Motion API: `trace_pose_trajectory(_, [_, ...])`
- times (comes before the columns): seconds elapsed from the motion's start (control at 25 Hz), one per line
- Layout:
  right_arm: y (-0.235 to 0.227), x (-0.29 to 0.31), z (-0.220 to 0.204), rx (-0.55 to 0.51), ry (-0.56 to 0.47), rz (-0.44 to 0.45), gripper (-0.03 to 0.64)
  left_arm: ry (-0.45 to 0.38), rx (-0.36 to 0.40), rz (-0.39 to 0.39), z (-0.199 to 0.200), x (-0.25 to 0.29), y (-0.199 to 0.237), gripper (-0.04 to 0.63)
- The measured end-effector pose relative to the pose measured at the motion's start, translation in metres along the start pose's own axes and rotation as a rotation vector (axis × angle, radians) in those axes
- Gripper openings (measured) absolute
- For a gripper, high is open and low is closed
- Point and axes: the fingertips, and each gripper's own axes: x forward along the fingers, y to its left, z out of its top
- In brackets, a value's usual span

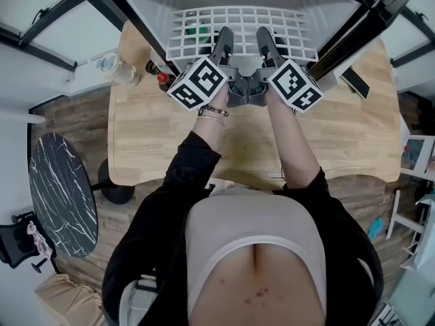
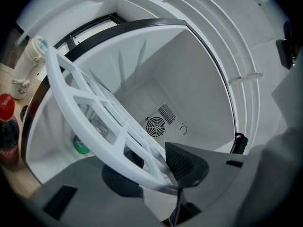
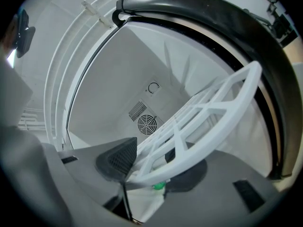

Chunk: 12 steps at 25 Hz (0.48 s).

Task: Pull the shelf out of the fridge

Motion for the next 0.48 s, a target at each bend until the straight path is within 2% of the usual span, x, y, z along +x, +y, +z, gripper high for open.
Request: trace_pose_trajectory(0.48, [0.002,-0.012,-0.004,0.006,0.006,-0.002,0.195,0.007,-0.003,-0.01,-0.004,-0.01,-0.004,0.144])
